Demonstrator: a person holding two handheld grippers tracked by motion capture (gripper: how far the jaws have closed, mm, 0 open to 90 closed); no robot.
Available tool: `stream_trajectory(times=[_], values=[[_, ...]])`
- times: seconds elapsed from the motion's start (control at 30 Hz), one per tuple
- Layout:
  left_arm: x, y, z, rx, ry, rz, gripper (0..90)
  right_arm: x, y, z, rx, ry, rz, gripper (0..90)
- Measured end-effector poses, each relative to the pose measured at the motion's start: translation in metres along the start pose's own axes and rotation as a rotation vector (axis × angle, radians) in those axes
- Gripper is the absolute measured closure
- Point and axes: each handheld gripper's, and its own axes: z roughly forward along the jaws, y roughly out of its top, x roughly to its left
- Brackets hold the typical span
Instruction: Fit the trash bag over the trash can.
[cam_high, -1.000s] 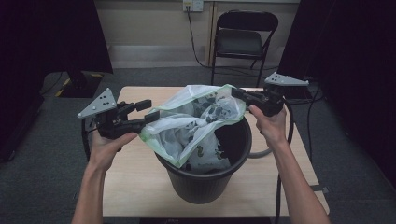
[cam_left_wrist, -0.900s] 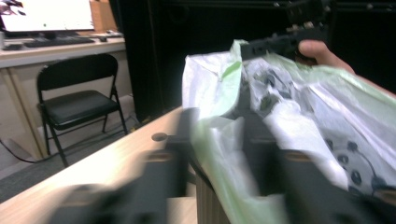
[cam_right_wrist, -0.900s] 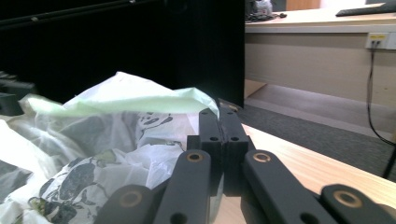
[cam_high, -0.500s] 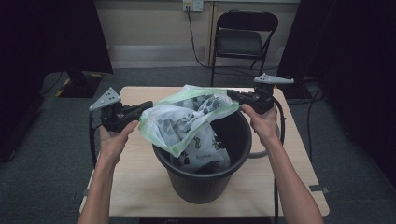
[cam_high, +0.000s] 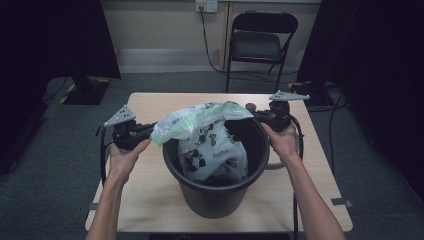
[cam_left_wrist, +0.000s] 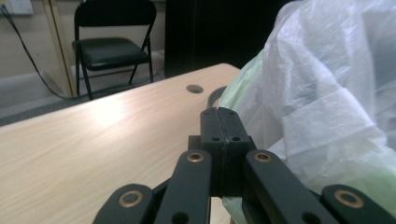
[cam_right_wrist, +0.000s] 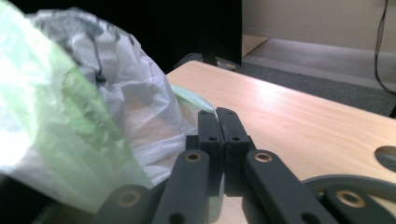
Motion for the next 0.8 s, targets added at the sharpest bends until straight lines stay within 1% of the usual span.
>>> stream_trajectory(times=[0.03,0.07,0.1,0.13,0.17,0.23,0.27,0.33,0.37,0.43,0.47,0.5,0.53,0.57,0.63,0.7,0.73,0.8], values=[[-0.002,0.003,-0.003,-0.018,0.009,0.003,88.6,0.001,0.003,-0.002,-0.006,-0.012,-0.005,79.2],[-0.003,0.007,-0.005,-0.054,0.011,0.004,83.9,0.002,0.006,-0.004,-0.019,-0.028,-0.004,74.7],[-0.005,0.011,-0.008,-0.086,0.006,-0.01,76.3,0.002,0.01,-0.007,-0.027,-0.031,-0.005,74.5],[-0.007,0.015,-0.011,-0.12,-0.009,0.0,73.6,0.002,0.014,-0.01,-0.036,-0.031,-0.01,72.1],[-0.01,0.019,-0.014,-0.145,-0.017,0.016,72.7,0.003,0.018,-0.013,-0.05,-0.033,-0.009,68.5],[-0.015,0.027,-0.018,-0.187,-0.032,0.019,66.4,0.005,0.025,-0.02,-0.076,-0.047,-0.006,61.7],[-0.018,0.03,-0.019,-0.201,-0.042,0.031,65.4,0.006,0.028,-0.024,-0.089,-0.054,-0.01,61.2],[-0.024,0.035,-0.019,-0.199,-0.045,0.053,59.6,0.01,0.032,-0.03,-0.111,-0.052,-0.013,58.0],[-0.026,0.036,-0.018,-0.194,-0.051,0.06,55.5,0.012,0.034,-0.034,-0.122,-0.043,-0.015,56.3],[-0.029,0.036,-0.015,-0.17,-0.062,0.077,54.1,0.016,0.035,-0.038,-0.132,-0.025,-0.021,54.9],[-0.03,0.035,-0.015,-0.155,-0.067,0.083,52.5,0.02,0.036,-0.04,-0.13,-0.018,-0.032,53.9],[-0.031,0.034,-0.015,-0.151,-0.081,0.09,50.9,0.023,0.036,-0.041,-0.133,-0.017,-0.041,52.7],[-0.032,0.034,-0.016,-0.15,-0.09,0.093,50.8,0.025,0.036,-0.043,-0.131,-0.005,-0.046,52.7],[-0.035,0.033,-0.018,-0.148,-0.088,0.098,50.4,0.027,0.035,-0.044,-0.131,0.004,-0.051,52.2],[-0.036,0.031,-0.023,-0.131,-0.099,0.115,48.7,0.032,0.034,-0.048,-0.126,0.012,-0.067,50.1],[-0.037,0.029,-0.027,-0.119,-0.102,0.127,47.4,0.035,0.032,-0.052,-0.136,0.03,-0.06,48.6],[-0.037,0.028,-0.029,-0.11,-0.106,0.126,47.3,0.036,0.031,-0.054,-0.14,0.039,-0.058,47.8],[-0.038,0.027,-0.033,-0.109,-0.141,0.12,47.3,0.037,0.03,-0.055,-0.132,0.039,-0.061,46.4]])
